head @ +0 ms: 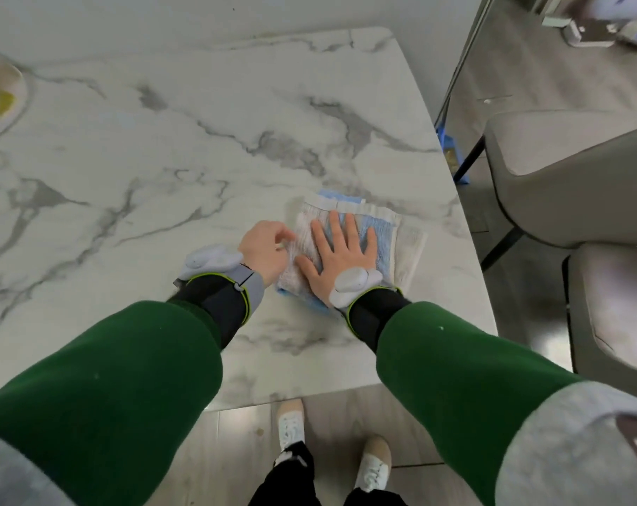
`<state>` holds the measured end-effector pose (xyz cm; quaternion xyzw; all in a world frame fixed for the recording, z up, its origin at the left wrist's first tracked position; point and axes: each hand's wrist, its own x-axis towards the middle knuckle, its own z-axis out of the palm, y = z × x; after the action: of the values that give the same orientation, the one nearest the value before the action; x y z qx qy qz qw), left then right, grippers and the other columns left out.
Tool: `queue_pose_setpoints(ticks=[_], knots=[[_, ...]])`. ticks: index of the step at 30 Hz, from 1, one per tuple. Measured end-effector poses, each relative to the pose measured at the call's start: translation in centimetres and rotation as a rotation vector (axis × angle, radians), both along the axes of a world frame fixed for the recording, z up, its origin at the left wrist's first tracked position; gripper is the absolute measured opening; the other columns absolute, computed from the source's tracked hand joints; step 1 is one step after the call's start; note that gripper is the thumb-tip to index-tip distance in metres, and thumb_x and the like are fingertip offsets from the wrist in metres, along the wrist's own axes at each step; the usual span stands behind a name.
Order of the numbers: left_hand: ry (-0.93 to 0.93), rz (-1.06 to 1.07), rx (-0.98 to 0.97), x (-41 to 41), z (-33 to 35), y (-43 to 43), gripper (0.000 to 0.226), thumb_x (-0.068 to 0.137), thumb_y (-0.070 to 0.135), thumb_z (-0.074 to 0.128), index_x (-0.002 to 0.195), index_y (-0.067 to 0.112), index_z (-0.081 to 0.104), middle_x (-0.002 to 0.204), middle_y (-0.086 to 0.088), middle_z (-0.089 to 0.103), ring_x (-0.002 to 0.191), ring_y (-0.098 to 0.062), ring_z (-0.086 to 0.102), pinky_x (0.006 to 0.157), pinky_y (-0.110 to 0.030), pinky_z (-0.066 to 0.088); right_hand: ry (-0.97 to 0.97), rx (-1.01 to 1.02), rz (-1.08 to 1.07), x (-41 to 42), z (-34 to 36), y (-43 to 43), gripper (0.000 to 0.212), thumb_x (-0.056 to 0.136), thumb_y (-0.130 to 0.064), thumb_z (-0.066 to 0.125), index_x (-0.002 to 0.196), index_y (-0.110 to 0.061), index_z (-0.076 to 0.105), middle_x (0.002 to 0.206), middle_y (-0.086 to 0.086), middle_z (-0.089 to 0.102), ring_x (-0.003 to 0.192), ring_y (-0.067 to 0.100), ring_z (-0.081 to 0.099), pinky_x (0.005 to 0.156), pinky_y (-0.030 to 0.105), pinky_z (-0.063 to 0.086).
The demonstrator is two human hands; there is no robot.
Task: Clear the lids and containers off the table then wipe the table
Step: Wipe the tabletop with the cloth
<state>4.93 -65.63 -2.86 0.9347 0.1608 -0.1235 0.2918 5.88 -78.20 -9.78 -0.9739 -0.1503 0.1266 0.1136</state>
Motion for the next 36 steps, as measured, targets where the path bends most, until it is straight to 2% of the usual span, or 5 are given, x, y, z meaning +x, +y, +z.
queue_pose_setpoints(ticks=[13,18,26,31,36], knots=[[0.218,-0.346,0.089,-2.0,-0.9,9.8,0.085,0.067,0.007,0.073,0.141,0.021,0.033,0.146,0.001,0.022,0.137,-0.017,0.028,0.114,-0.041,0.029,0.141,0.047,0.129,5.7,1.1,7.9,0.051,0.100,-0.037,0.023,0.150,-0.034,0.015,0.159,-0.007,0.012,0.144,0.022,0.016,0.113,0.041,0.017],[0.120,-0.307,0.063,-0.4,-0.5,10.8,0.069,0.067,0.012,0.078,0.129,0.018,0.048,0.139,-0.002,0.032,0.126,-0.018,0.041,0.107,-0.032,0.033,0.340,0.594,-0.147,9.4,3.6,5.2,0.048,0.101,-0.015,0.032,0.148,-0.021,0.027,0.147,0.006,0.043,0.129,0.024,0.047,0.098,0.023,0.037],[0.172,-0.343,0.052,1.1,-0.6,10.8,0.023,0.088,0.018,0.063,0.110,0.016,0.064,0.144,-0.003,0.029,0.128,-0.024,0.041,0.112,-0.037,0.029,0.276,0.422,-0.138,8.8,6.7,3.2,0.043,0.091,0.006,0.033,0.113,-0.008,0.067,0.119,0.010,0.064,0.105,0.019,0.058,0.079,0.007,0.040],[0.111,-0.105,-0.094,2.7,1.0,10.4,0.018,0.100,0.013,0.041,0.113,0.007,0.051,0.091,-0.009,0.046,0.084,-0.021,0.043,0.063,-0.027,0.033,0.315,0.318,0.068,7.8,7.8,2.9,0.055,0.085,0.017,0.031,0.123,-0.009,0.061,0.128,0.009,0.059,0.123,0.023,0.051,0.089,0.011,0.032],[0.022,0.083,-0.158,3.9,2.7,10.0,0.009,0.102,0.015,0.035,0.108,0.012,0.042,0.083,-0.008,0.042,0.075,-0.021,0.039,0.051,-0.025,0.024,0.297,-0.041,0.378,7.3,7.8,3.0,0.066,0.084,0.003,0.052,0.144,-0.011,0.032,0.144,0.007,0.039,0.131,0.029,0.039,0.098,0.033,0.040]])
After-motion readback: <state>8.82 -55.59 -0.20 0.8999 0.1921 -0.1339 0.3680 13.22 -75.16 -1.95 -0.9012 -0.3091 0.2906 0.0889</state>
